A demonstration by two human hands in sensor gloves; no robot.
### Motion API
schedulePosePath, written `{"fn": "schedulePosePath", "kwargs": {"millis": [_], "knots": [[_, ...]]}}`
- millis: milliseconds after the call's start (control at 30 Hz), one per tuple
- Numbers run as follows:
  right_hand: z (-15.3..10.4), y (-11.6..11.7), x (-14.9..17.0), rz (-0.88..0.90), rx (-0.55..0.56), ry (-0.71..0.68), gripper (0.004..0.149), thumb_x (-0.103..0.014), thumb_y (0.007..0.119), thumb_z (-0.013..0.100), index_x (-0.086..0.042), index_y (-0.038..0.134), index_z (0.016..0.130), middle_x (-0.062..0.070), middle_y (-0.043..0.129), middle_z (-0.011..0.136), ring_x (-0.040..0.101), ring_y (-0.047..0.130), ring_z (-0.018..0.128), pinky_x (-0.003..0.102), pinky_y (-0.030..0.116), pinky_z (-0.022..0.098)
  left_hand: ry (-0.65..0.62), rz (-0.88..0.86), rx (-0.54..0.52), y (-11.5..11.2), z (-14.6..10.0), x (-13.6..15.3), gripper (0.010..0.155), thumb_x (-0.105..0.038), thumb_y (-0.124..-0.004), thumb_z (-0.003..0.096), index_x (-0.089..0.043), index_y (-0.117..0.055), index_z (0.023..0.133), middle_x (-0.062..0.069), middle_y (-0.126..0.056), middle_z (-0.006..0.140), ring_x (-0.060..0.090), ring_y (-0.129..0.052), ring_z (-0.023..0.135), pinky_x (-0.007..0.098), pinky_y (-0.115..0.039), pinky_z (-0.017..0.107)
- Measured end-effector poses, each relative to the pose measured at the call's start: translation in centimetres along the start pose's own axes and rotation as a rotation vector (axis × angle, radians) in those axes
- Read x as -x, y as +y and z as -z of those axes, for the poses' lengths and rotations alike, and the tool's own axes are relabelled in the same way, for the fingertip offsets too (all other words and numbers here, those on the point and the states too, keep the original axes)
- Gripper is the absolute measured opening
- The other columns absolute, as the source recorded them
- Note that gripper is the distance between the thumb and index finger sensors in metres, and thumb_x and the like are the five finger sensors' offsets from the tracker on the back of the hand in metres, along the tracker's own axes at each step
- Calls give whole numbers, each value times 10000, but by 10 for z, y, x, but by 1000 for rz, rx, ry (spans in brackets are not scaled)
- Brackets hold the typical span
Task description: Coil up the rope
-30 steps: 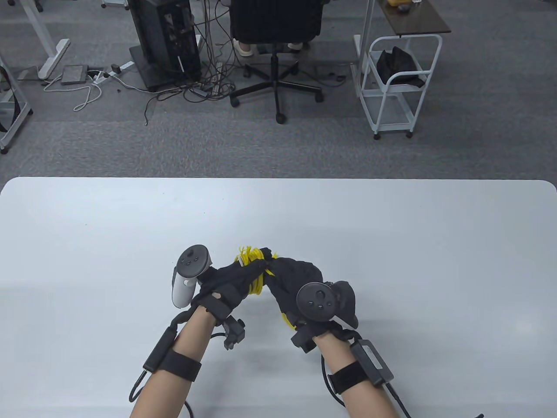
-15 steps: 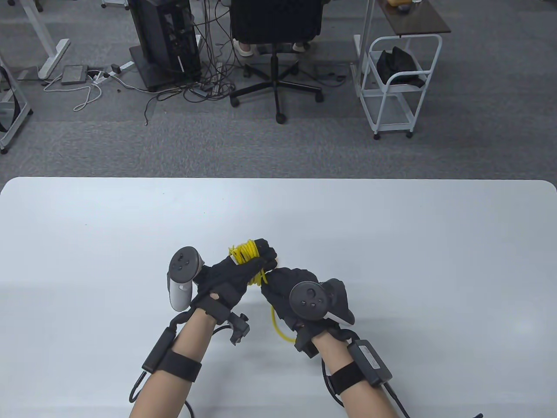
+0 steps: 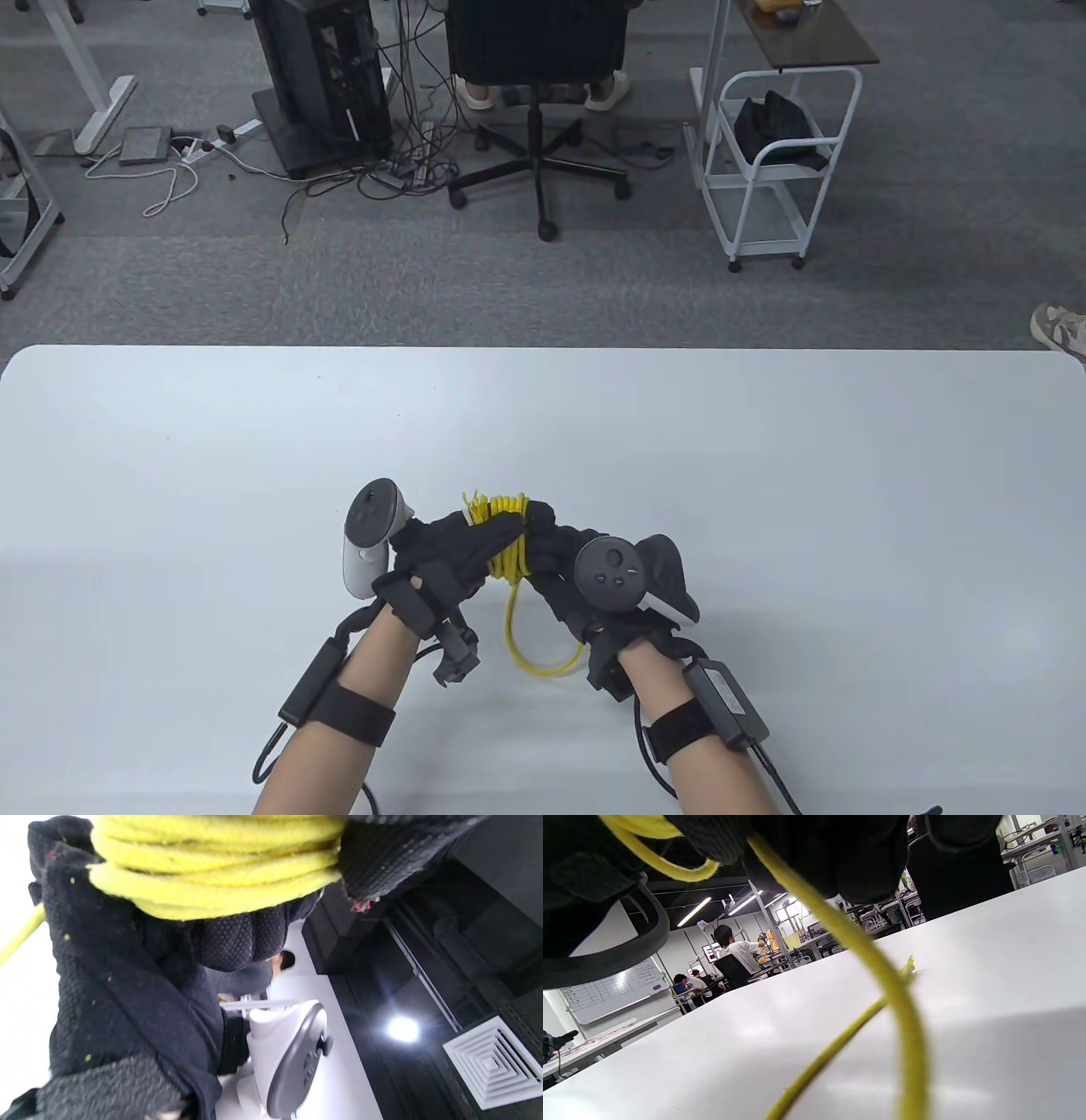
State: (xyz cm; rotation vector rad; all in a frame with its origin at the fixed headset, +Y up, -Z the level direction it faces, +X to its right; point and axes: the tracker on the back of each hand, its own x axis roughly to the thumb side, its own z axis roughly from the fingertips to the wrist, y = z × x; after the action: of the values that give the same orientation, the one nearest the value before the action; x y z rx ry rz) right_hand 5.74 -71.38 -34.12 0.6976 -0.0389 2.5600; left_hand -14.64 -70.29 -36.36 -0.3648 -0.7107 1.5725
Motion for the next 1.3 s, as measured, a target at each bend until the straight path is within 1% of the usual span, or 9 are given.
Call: {"fn": "schedulePosePath", "kwargs": {"millis": [100,300,500,633,733,867,967,1167,1300], "knots": [[-1,-3,4,-18,17,18,417,-390,713,591,-175,727,948,163,766,982,422,825,792,687,579,642,24,-26,82,-4,3,2,519,-541,-663,596,-206,-877,930,102,-1046,827,241,-1085,662,344,-847,551],[-5,-14,17,-55,90,71,412,-388,736,583,-202,727,950,155,766,983,418,822,797,688,575,645,156,77,243,-13,7,8,573,-561,-622,609,-172,-877,943,138,-1046,825,266,-1083,655,359,-840,551],[-9,-27,21,-22,197,76,406,-392,746,577,-202,738,936,145,782,966,411,830,786,687,575,645,267,238,292,-16,8,12,587,-551,-607,615,-153,-874,954,160,-1033,843,290,-1072,669,375,-831,553],[-10,-31,18,16,250,62,405,-394,748,576,-194,737,928,138,788,954,401,834,780,686,577,646,336,324,283,-13,7,14,595,-542,-592,620,-141,-863,966,178,-1017,863,309,-1060,685,387,-821,558],[-10,-32,12,47,277,41,405,-399,745,577,-189,738,923,136,790,948,400,836,774,685,577,646,385,360,233,-10,5,16,626,-536,-549,627,-117,-827,998,202,-978,908,334,-1034,716,398,-802,574],[-9,-29,1,94,286,0,410,-408,731,580,-187,732,926,140,785,951,402,834,775,683,580,645,364,310,154,-5,2,17,726,-566,-431,614,-89,-768,1045,233,-911,971,375,-984,775,425,-764,606],[-8,-27,-6,114,285,-33,417,-403,728,582,-180,725,934,147,776,957,405,829,778,686,576,644,344,273,109,-2,0,16,761,-574,-397,603,-73,-739,1063,262,-872,1000,400,-953,804,441,-740,622],[-8,-24,-17,51,299,-64,429,-388,722,585,-169,700,952,156,754,970,405,819,786,685,573,647,335,279,36,0,-1,14,755,-567,-408,603,-62,-723,1067,274,-847,1012,410,-935,818,446,-726,629],[-9,-24,-17,50,301,-62,427,-389,722,585,-167,703,949,157,756,964,403,820,783,685,573,647,348,311,18,-1,-1,13,741,-556,-416,610,-58,-712,1072,277,-838,1017,414,-927,824,449,-722,631]]}}
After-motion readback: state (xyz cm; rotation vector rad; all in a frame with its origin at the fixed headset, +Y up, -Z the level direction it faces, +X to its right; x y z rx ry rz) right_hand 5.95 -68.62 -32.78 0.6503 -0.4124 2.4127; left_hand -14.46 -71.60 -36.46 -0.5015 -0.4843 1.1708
